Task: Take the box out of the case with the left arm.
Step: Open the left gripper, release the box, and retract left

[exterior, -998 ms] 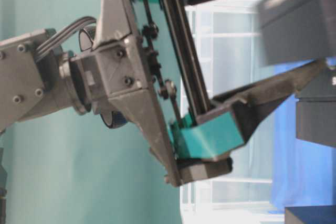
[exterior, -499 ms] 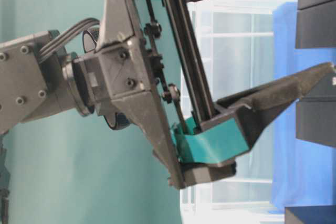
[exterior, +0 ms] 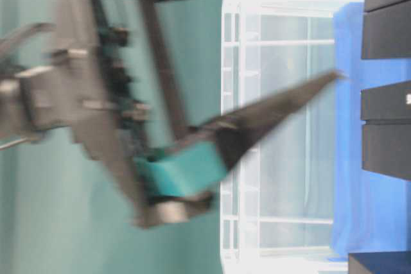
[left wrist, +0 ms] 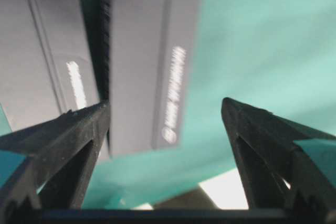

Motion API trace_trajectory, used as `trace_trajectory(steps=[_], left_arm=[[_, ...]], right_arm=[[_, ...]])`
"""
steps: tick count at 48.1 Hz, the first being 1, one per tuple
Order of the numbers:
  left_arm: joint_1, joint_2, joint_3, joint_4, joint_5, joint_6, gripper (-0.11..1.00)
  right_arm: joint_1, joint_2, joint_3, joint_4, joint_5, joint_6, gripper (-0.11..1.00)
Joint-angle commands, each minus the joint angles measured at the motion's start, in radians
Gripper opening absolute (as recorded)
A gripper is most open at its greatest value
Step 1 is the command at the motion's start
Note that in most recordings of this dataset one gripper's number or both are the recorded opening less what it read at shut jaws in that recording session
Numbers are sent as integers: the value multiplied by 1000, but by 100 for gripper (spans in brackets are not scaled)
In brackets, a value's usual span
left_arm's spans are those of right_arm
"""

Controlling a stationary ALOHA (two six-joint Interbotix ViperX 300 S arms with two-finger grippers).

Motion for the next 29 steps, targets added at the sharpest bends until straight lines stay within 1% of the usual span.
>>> trace_trajectory(steps=[1,9,15,19,29], left_arm=[[6,-44,-75,-2,29,5,89],[6,-48,-167,-2,115,9,89],[6,-43,-224,-2,195,41,89],[11,-40,-236,-2,215,52,89],[9,-48,-225,-2,219,54,89]], right_arm=[[0,0,-11,-3,-3,-2,0],[-2,-3,-11,-3,-5,-2,0],[-2,-3,-11,-3,-5,-2,0],[0,-5,-11,-3,-5,-2,0],[0,-9,-11,-3,-5,0,0]])
